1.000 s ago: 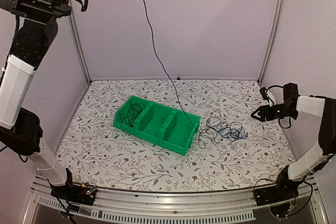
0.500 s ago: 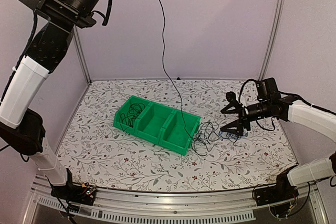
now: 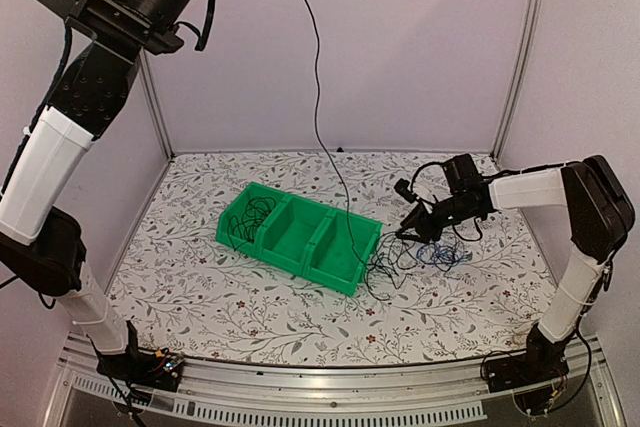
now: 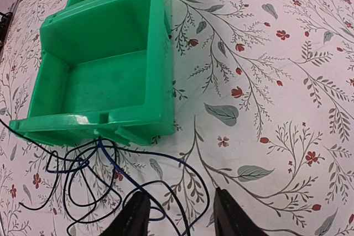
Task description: Untangle the cables
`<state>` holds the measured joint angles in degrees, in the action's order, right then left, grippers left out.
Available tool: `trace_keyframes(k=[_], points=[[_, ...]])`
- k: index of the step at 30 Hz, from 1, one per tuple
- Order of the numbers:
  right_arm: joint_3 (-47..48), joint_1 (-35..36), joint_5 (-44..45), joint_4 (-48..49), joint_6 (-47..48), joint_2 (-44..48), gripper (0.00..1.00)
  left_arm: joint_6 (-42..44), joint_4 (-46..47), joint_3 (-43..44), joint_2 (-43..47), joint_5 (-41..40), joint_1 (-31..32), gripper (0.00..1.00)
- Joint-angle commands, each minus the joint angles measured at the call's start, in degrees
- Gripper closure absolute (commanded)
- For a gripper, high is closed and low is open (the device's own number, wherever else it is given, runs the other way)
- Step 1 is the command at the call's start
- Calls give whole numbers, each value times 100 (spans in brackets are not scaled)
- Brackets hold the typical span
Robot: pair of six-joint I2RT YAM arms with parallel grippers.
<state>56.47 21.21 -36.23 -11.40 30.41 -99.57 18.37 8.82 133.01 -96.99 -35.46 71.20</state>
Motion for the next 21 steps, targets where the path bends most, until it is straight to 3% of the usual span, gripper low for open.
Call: trace_keyframes(k=[1,4,5,9,13,21], points=[[634,-178,151,-116,-485,-647,76,-22,3,140,80,-63,-10,100],[1032,-489,40,-678,-479,-994,98,-52,-29,477,-16,62,8,100],[1071,-594,207,-808,-443,-1053,100,-46,-16,560,-39,105,16,100],[1152,-1219,1181,-1000,-591,-1084,100,103,215,729,-33,231,149,100],[1192,-1803,1855,-1152,-716,-1023,100,879,939,874,55,354,593,100],[1060,-1893,2795,-982,-706,-1152,100,1648,1912,919,265,668,1193,100]])
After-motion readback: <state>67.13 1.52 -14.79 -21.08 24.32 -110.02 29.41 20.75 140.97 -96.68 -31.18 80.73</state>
